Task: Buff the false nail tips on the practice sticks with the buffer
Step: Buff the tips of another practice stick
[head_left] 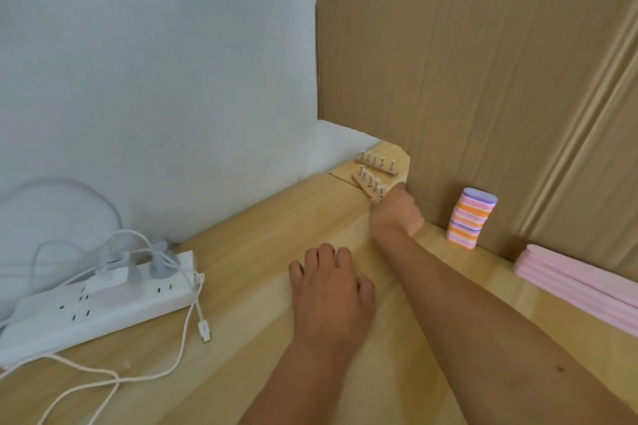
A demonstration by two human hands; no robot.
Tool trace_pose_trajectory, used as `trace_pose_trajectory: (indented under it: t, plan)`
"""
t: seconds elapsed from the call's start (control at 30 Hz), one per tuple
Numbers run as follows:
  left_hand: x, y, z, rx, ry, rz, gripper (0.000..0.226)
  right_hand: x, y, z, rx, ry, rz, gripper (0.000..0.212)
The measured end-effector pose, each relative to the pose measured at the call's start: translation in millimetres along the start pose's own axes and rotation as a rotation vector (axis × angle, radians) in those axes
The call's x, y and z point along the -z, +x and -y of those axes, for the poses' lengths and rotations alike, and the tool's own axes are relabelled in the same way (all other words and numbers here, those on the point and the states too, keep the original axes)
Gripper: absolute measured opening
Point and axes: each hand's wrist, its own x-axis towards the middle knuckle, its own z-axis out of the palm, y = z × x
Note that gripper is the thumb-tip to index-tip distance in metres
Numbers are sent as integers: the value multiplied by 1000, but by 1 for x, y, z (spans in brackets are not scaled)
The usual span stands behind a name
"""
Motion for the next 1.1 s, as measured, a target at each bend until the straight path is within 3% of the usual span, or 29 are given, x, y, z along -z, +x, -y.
trace_pose_trajectory:
  t: [0.1, 0.2, 0.27, 0.37, 0.53, 0.67, 0.77, 0.87, 0.97, 1.1]
  plan:
    - [1, 0, 1, 7, 2, 5, 32, -5, 2, 1, 112, 67, -50, 34]
    - [0, -1, 2, 5, -18, -4, 32, -10, 7, 2, 348, 1, 68, 19]
    - [-2, -1, 2, 9, -30, -8, 32, -12, 9, 5, 400, -137, 143, 31]
    - [-2, -1, 2, 15, -21, -20, 31, -14, 14, 14, 337, -326, 208, 49]
    - [-4, 1, 7, 32, -116, 4, 38, -2, 28, 21, 429, -506, 370, 56]
    - [15, -7, 16, -60, -171, 210, 54, 5, 32, 14, 488, -469, 446, 54]
    - [56, -33, 37, -226, -397, 367, 37, 23, 16, 11, 572, -319, 457, 56]
    - [106, -90, 82, -259, -437, 236, 25, 57, -21, 5, 819, -131, 444, 37]
    - [147, -168, 131, -155, -324, 93, 24, 103, -108, 2, 1073, 62, 559, 15]
    - [179, -278, 172, 132, -231, -8, 30, 134, -250, -13, 1523, 45, 784, 30]
